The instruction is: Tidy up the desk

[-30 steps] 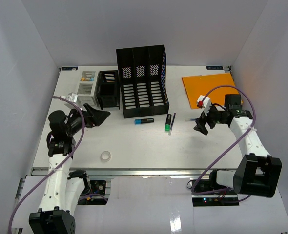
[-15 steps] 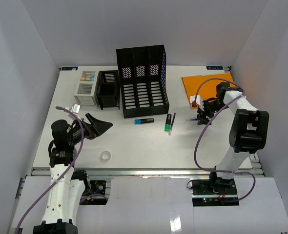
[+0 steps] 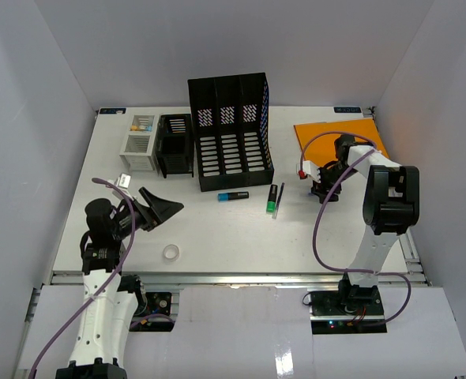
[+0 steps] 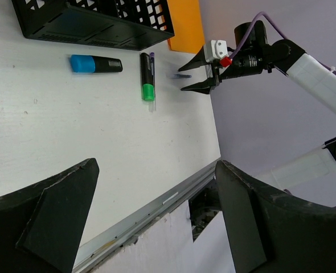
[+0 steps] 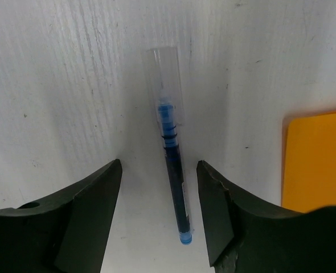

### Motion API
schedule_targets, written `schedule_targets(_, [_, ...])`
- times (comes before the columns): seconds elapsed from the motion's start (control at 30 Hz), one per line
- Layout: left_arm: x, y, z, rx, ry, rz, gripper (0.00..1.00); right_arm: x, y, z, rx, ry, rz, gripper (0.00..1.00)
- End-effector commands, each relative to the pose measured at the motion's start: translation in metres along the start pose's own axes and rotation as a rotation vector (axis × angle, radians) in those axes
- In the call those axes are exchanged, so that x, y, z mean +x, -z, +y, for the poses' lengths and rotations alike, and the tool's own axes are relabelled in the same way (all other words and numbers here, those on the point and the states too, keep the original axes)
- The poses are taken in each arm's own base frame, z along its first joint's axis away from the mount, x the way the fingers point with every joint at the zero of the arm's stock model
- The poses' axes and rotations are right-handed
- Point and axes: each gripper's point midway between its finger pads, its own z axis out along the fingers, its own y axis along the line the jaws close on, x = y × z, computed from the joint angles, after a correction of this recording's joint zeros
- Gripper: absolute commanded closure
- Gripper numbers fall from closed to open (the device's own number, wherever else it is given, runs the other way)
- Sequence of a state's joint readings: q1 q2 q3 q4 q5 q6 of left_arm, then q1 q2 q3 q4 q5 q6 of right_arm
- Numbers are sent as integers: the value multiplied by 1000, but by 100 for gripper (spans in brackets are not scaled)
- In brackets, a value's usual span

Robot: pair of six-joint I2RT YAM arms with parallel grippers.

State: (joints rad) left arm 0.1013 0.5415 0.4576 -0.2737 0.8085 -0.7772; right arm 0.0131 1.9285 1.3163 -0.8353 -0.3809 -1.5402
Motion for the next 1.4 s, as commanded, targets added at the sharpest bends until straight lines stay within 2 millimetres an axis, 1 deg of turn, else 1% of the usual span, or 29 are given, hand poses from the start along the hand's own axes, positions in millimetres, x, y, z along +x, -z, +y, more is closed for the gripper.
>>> schedule_targets(0.0, [10, 1, -1, 28, 47, 32, 6, 10, -1, -9, 20, 12, 83, 45])
schedule_targets(0.13, [16, 1, -1, 43, 75, 50, 6, 14, -5, -4, 1, 11, 102, 55])
schedule_targets(0.27, [27, 0, 2, 57, 117, 106, 9, 16, -7, 2, -12, 7, 109, 61])
schedule_targets(0.37, [32, -2, 7, 54, 155, 119, 9, 17, -9, 7, -20, 3, 106, 72])
schedule_targets(0.5, [38, -5, 9, 62, 177, 133, 9, 17, -8, 10, -8, -4, 112, 78])
schedule_targets(0.6, [45, -12, 10, 61, 189, 156, 9, 18, -6, 12, -3, -11, 119, 84])
schedule_targets(0.7, [51, -19, 6, 69, 196, 173, 9, 16, -3, 14, 4, -19, 116, 89])
schedule_targets(0.77, [65, -27, 0, 79, 214, 213, 9, 13, 1, 16, 18, -37, 106, 92])
schedule_targets(0.8, [68, -32, -4, 87, 201, 214, 9, 10, 4, 17, 24, -43, 98, 92])
schedule_targets(0.87, [67, -42, -6, 86, 199, 194, 9, 1, 11, 21, 35, -56, 76, 92])
schedule_targets(0.9, [75, -46, -11, 94, 194, 213, 9, -3, 14, 24, 38, -73, 63, 92])
schedule_targets(1.0, [85, -64, -22, 121, 191, 209, 9, -28, 31, 40, 44, -109, -16, 92])
schedule_targets(1.07, [85, -78, -34, 149, 178, 181, 9, -50, 39, 56, 23, -167, -94, 92])
schedule_targets(1.13, [84, -97, -52, 185, 152, 153, 9, -75, 45, 77, -11, -237, -179, 92])
schedule_targets(1.17, [92, -107, -55, 190, 139, 171, 9, -87, 46, 89, -31, -271, -212, 92])
schedule_targets(1.2, [94, -116, -58, 187, 128, 165, 9, -95, 46, 97, -46, -299, -232, 92])
schedule_targets(1.23, [88, -126, -74, 220, 111, 146, 9, -109, 47, 106, -65, -329, -267, 92])
schedule_targets(1.3, [101, -149, -83, 222, 91, 173, 9, -127, 47, 121, -103, -362, -317, 92])
schedule_targets(1.37, [97, -171, -104, 259, 85, 151, 9, -150, 51, 133, -138, -382, -385, 92])
